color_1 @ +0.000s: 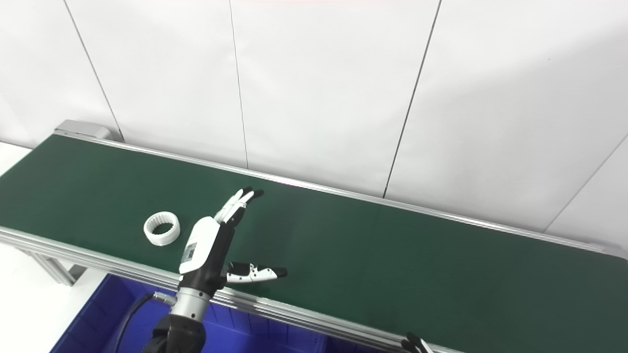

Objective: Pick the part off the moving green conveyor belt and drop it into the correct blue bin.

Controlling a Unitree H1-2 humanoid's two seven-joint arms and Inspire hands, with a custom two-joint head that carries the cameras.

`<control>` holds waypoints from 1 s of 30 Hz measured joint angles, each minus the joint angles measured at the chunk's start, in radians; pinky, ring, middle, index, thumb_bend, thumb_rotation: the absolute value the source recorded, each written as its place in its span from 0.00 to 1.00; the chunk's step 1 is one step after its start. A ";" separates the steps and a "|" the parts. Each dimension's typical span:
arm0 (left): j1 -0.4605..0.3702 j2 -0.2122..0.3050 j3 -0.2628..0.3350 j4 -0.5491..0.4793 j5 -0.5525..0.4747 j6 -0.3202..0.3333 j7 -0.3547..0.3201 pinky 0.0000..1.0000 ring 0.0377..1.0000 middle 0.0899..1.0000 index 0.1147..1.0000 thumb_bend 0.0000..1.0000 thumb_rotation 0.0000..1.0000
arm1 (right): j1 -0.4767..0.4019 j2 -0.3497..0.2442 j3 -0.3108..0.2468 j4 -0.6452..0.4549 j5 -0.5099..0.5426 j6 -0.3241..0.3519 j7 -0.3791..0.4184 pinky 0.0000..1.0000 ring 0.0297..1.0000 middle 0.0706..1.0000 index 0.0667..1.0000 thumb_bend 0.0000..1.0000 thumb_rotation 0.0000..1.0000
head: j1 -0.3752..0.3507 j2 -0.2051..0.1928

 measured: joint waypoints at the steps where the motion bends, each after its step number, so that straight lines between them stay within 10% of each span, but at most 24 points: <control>1: -0.008 0.004 0.000 0.009 0.008 0.012 0.000 0.95 0.97 0.98 0.89 0.82 0.22 | 0.000 -0.004 0.005 -0.004 0.000 0.000 -0.007 0.65 0.73 0.77 0.82 0.56 0.33 | 0.000 0.000; 30: -0.100 0.112 0.023 0.230 0.091 0.165 0.092 0.94 0.96 0.96 0.90 0.86 0.18 | -0.005 -0.039 0.065 -0.013 0.025 0.000 -0.101 0.64 0.72 0.75 0.80 0.55 0.39 | -0.008 0.005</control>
